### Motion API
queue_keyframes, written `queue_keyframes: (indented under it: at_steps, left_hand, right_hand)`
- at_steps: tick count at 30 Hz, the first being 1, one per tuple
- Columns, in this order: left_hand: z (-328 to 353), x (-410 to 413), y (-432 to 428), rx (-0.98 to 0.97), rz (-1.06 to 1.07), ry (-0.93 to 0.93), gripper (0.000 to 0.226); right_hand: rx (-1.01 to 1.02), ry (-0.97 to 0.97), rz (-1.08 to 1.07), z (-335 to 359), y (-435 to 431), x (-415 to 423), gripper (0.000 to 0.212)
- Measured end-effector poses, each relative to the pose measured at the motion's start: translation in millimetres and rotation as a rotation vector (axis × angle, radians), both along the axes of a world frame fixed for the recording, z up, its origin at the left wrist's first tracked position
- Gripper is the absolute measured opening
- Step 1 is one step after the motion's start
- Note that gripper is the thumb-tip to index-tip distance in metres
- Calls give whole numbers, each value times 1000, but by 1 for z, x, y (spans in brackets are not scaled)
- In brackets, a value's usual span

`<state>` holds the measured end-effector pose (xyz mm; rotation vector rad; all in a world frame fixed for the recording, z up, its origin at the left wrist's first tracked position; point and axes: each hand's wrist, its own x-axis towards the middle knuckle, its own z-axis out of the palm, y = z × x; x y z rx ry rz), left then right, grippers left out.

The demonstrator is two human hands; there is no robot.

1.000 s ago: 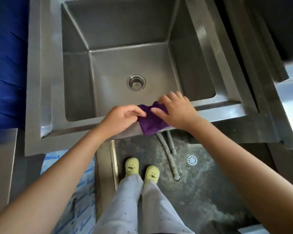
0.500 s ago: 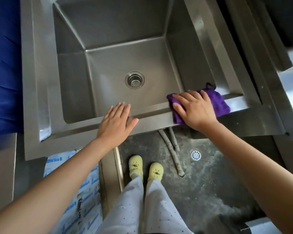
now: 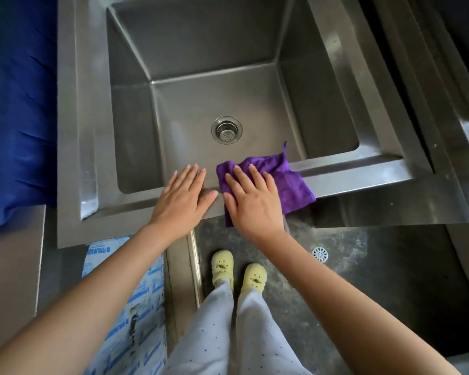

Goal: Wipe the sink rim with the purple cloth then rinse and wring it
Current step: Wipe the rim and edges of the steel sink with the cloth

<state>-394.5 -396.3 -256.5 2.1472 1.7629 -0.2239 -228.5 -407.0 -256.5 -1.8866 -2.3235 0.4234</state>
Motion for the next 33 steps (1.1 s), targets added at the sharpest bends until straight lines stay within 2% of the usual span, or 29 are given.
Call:
queue_keyframes:
  at_steps: [2, 6, 10, 14, 17, 20, 25, 31, 33]
  left_hand:
    - [2, -30, -8, 51, 80, 18, 84]
    - [2, -96, -26, 141, 252, 145, 75]
    - [0, -133, -40, 125, 369, 144, 75]
    - [0, -134, -43, 147, 381, 83, 74]
    - [1, -136, -47, 174, 400, 38, 75]
    - [3, -141, -55, 177, 441, 6, 84]
    - [5, -164, -70, 100, 454, -20, 120]
    - [7, -167, -72, 78, 398, 9, 120]
    - [7, -168, -71, 89, 399, -18, 119]
  right_hand:
    - [-23, -1, 59, 1, -3, -28, 49]
    - [23, -17, 96, 3, -6, -54, 43]
    - [87, -56, 212, 2, 3, -31, 42]
    - [128, -151, 132, -4, 8, 4, 45]
    - [171, -160, 53, -6, 1, -12, 42]
    - [169, -146, 92, -3, -5, -36, 41]
    - [145, -93, 204, 1, -8, -86, 40]
    - [91, -42, 413, 2, -4, -137, 42]
    - [-24, -1, 547, 7, 8, -155, 45]
